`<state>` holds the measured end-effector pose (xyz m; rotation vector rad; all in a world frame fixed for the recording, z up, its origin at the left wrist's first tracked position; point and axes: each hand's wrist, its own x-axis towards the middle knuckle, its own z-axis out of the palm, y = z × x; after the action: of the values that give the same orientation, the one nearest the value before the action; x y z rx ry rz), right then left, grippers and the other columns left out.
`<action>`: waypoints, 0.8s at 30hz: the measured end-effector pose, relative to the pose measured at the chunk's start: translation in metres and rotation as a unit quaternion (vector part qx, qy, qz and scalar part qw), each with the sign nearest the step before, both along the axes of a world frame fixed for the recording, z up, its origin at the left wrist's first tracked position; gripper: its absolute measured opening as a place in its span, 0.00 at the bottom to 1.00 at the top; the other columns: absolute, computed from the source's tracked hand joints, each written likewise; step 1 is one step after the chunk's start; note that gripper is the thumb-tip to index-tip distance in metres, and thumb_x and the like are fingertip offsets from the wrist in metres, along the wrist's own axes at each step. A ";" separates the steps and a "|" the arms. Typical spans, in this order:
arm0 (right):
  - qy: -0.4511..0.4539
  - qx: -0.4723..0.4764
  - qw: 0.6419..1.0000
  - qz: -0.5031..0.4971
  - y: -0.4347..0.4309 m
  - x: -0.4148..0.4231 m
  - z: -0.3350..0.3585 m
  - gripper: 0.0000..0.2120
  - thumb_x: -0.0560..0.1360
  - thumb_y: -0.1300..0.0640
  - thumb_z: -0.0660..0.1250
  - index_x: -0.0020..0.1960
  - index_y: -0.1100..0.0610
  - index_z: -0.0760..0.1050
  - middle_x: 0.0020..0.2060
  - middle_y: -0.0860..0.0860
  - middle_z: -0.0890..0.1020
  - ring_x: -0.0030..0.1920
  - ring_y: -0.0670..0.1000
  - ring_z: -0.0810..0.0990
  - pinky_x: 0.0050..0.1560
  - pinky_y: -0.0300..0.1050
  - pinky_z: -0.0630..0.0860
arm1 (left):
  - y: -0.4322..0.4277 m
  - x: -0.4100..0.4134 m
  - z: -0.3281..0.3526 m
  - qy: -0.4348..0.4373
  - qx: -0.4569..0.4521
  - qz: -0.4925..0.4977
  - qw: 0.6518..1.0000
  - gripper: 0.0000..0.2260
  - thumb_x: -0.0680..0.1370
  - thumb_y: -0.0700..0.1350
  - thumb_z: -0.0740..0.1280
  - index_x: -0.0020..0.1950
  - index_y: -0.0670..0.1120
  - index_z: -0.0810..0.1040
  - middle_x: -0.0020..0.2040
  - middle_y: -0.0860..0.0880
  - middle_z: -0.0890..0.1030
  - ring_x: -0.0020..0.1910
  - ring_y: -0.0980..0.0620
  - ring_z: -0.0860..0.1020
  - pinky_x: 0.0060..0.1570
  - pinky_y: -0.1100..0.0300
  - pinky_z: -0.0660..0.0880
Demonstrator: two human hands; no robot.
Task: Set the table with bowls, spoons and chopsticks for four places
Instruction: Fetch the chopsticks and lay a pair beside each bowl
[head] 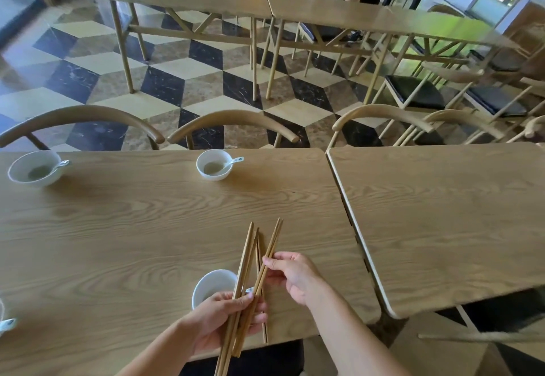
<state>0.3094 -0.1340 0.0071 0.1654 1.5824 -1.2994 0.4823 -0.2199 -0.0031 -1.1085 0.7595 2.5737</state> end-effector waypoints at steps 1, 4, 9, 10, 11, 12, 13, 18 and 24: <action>-0.002 -0.002 1.000 -0.002 -0.001 -0.006 -0.002 0.19 0.71 0.72 0.72 0.60 0.72 0.74 0.34 0.58 0.83 0.30 0.52 0.83 0.29 0.44 0.80 | 0.001 -0.003 -0.001 -0.002 -0.001 -0.005 1.000 0.16 0.76 0.36 0.69 0.60 0.27 0.77 0.53 0.32 0.83 0.41 0.41 0.86 0.46 0.45 0.83; -0.016 -0.002 1.000 0.014 -0.004 -0.020 -0.007 0.16 0.70 0.73 0.73 0.56 0.70 0.76 0.34 0.58 0.84 0.31 0.52 0.83 0.30 0.44 0.80 | 0.002 -0.009 -0.010 -0.004 0.000 -0.015 1.000 0.17 0.74 0.35 0.71 0.59 0.26 0.77 0.50 0.33 0.83 0.41 0.40 0.85 0.49 0.44 0.82; -0.030 0.013 0.999 0.037 -0.009 -0.031 -0.021 0.22 0.68 0.73 0.74 0.60 0.74 0.73 0.41 0.63 0.83 0.37 0.55 0.85 0.34 0.45 0.81 | 0.001 -0.014 -0.021 -0.009 0.006 -0.029 1.000 0.11 0.73 0.36 0.73 0.52 0.30 0.81 0.49 0.33 0.82 0.43 0.39 0.84 0.58 0.40 0.78; -0.028 0.014 0.999 0.037 -0.011 -0.033 -0.024 0.23 0.68 0.73 0.74 0.61 0.75 0.73 0.41 0.63 0.83 0.36 0.54 0.84 0.33 0.45 0.81 | 0.000 -0.016 -0.021 -0.013 0.001 -0.025 1.000 0.11 0.73 0.36 0.73 0.52 0.30 0.81 0.49 0.33 0.82 0.43 0.39 0.85 0.54 0.41 0.80; -0.026 0.016 0.999 0.037 -0.014 -0.036 -0.026 0.23 0.68 0.73 0.74 0.61 0.75 0.73 0.40 0.62 0.83 0.35 0.54 0.84 0.32 0.44 0.81 | -0.003 -0.019 -0.020 -0.018 -0.004 -0.020 1.000 0.12 0.73 0.36 0.72 0.53 0.29 0.81 0.49 0.32 0.82 0.42 0.39 0.85 0.50 0.42 0.82; -0.025 0.017 0.999 0.038 -0.018 -0.038 -0.028 0.22 0.69 0.73 0.74 0.61 0.74 0.73 0.39 0.61 0.83 0.34 0.53 0.84 0.31 0.44 0.80 | -0.006 -0.022 -0.021 -0.024 -0.010 -0.015 1.000 0.14 0.73 0.36 0.72 0.54 0.27 0.80 0.49 0.32 0.82 0.42 0.39 0.85 0.47 0.44 0.82; -0.022 0.018 0.999 0.038 -0.023 -0.042 -0.030 0.21 0.69 0.73 0.74 0.60 0.73 0.73 0.39 0.60 0.83 0.34 0.53 0.84 0.31 0.44 0.80 | -0.010 -0.027 -0.021 -0.028 -0.015 -0.012 0.999 0.15 0.73 0.36 0.72 0.55 0.26 0.79 0.49 0.31 0.82 0.42 0.39 0.85 0.45 0.44 0.83; -0.009 0.005 0.999 0.051 -0.053 -0.064 -0.023 0.07 0.71 0.73 0.71 0.44 0.64 0.76 0.38 0.59 0.83 0.34 0.52 0.83 0.35 0.48 0.83 | -0.040 -0.056 -0.020 -0.027 -0.057 0.002 0.998 0.17 0.74 0.35 0.71 0.58 0.26 0.76 0.49 0.32 0.83 0.43 0.40 0.85 0.50 0.44 0.82; -0.013 0.015 0.998 0.061 -0.089 -0.085 -0.030 0.22 0.69 0.74 0.73 0.61 0.75 0.72 0.40 0.60 0.83 0.35 0.52 0.85 0.34 0.46 0.83 | -0.067 -0.075 -0.027 -0.008 -0.062 0.015 0.998 0.13 0.76 0.36 0.69 0.58 0.28 0.78 0.50 0.33 0.83 0.46 0.40 0.85 0.48 0.47 0.83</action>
<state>0.2246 -0.2232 -0.0232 0.1025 1.5654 -1.1750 0.4071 -0.2868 -0.0302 -1.1832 0.9180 2.5696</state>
